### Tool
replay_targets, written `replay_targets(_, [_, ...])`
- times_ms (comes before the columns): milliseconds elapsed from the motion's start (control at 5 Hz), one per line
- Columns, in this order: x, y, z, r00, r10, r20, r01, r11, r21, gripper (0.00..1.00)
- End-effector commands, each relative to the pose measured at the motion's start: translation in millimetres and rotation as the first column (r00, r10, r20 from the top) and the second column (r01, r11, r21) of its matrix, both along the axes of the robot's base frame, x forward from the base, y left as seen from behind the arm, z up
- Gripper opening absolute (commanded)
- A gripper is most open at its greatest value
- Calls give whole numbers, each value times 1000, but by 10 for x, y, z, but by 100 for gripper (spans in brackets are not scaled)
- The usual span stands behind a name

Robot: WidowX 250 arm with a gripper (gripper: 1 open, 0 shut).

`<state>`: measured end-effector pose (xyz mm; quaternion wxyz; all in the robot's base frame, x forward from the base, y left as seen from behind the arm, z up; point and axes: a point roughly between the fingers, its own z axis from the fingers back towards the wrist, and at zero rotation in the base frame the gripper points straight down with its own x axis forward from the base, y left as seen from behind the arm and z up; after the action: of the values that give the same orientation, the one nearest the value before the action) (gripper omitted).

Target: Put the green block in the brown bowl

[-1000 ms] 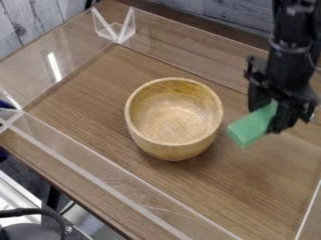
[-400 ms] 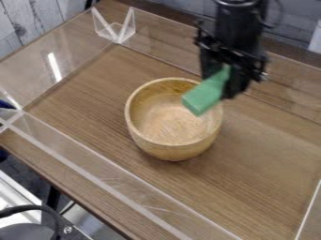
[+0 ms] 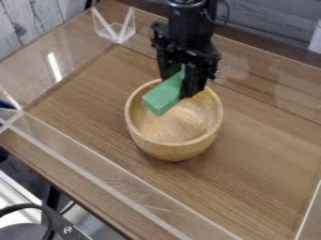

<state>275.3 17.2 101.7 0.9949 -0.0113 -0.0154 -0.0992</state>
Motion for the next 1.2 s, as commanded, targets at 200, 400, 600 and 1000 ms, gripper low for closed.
replay_targets(200, [-53,135,-2,999,12,33,-12,1000,8,0])
replay_targets(400, [-68,140,-71,1000,11,21,-11,1000,6,0])
replay_targets(600, [-72,133,-123,1000,10,11,-10,1000,4,0])
replay_targets(1000, [-70,113,-217,1000,6,-7,-6,1000,3,0])
